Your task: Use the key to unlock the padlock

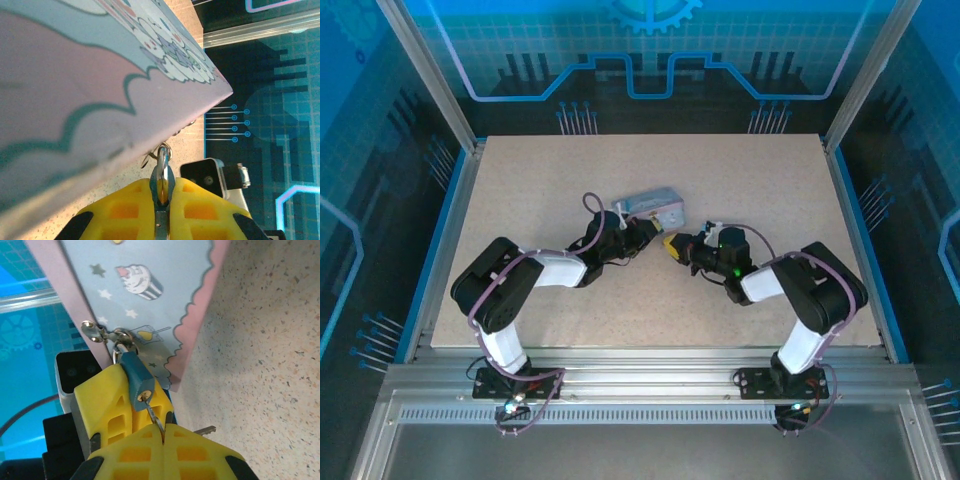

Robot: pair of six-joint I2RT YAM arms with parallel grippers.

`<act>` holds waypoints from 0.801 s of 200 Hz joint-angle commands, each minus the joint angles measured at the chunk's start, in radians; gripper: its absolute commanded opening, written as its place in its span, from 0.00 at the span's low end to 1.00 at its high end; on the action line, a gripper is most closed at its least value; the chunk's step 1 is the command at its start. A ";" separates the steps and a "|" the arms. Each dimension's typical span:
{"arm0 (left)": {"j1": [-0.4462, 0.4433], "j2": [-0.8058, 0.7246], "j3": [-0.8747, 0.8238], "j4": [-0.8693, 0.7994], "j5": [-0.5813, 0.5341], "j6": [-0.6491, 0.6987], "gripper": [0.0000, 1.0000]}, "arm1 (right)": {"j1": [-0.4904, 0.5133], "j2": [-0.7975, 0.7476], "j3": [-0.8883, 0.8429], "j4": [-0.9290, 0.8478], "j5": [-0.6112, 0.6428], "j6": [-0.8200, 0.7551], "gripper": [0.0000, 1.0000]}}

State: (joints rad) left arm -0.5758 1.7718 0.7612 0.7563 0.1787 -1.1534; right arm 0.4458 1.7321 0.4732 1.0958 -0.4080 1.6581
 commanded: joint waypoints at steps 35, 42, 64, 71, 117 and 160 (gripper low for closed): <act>-0.051 -0.021 -0.009 0.070 0.163 -0.012 0.00 | 0.018 0.152 0.063 0.294 0.013 0.183 0.00; -0.050 -0.023 -0.009 0.068 0.165 -0.011 0.00 | 0.019 0.149 0.064 0.283 0.011 0.175 0.00; -0.049 -0.023 -0.008 0.067 0.166 -0.012 0.00 | 0.020 0.120 0.070 0.193 -0.003 0.104 0.00; -0.050 -0.021 -0.008 0.066 0.167 -0.011 0.00 | 0.021 0.115 0.071 0.178 -0.006 0.094 0.00; -0.051 -0.017 -0.006 0.073 0.168 -0.012 0.00 | 0.025 0.193 0.077 0.326 -0.001 0.235 0.00; -0.050 -0.018 -0.010 0.071 0.166 -0.012 0.00 | 0.030 0.077 0.074 0.122 0.004 0.139 0.00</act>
State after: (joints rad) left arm -0.5705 1.7721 0.7547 0.7612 0.1493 -1.1542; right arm 0.4541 1.8896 0.5007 1.3384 -0.4232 1.8584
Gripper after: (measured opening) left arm 0.102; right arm 0.058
